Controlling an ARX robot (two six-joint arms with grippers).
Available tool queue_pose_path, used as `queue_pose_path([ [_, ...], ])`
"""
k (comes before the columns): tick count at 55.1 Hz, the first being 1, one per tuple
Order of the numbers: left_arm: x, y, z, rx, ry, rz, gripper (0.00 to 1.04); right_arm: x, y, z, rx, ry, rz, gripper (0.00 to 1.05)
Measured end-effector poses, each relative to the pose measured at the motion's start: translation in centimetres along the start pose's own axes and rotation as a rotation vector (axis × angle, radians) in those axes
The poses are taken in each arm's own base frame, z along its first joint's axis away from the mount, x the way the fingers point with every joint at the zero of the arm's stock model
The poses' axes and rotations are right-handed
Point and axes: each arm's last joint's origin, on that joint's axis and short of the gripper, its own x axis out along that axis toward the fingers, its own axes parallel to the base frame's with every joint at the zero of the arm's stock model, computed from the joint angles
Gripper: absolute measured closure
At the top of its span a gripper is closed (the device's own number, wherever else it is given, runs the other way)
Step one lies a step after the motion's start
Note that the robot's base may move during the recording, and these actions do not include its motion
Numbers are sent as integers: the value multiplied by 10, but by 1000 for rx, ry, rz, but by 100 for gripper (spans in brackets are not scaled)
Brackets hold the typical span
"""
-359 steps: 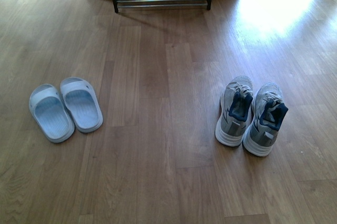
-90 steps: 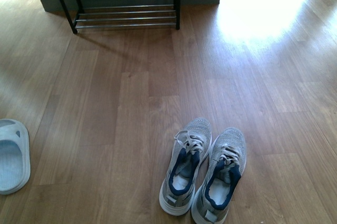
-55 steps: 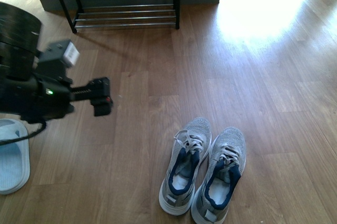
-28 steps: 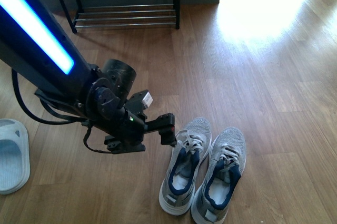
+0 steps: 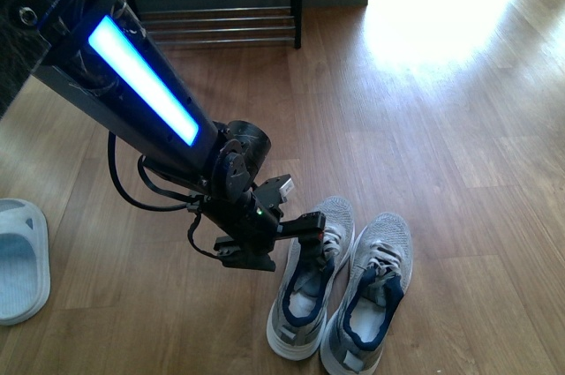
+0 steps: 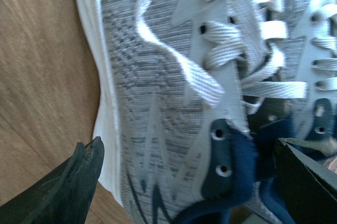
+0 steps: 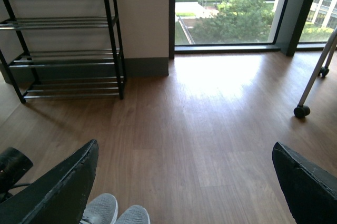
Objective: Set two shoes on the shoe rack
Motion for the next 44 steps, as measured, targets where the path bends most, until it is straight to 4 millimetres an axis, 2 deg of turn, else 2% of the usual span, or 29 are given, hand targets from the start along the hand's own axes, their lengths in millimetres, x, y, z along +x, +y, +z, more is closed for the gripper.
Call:
queue_pose_path([
  [17, 14, 11, 0, 16, 16, 54, 10, 0, 0, 0, 0, 0, 0, 9],
  [25, 15, 12, 3, 37, 1, 82, 37, 0, 0, 0, 0, 0, 0, 9],
  [44, 15, 12, 6, 84, -31, 91, 86, 0, 0, 0, 0, 0, 0, 9],
])
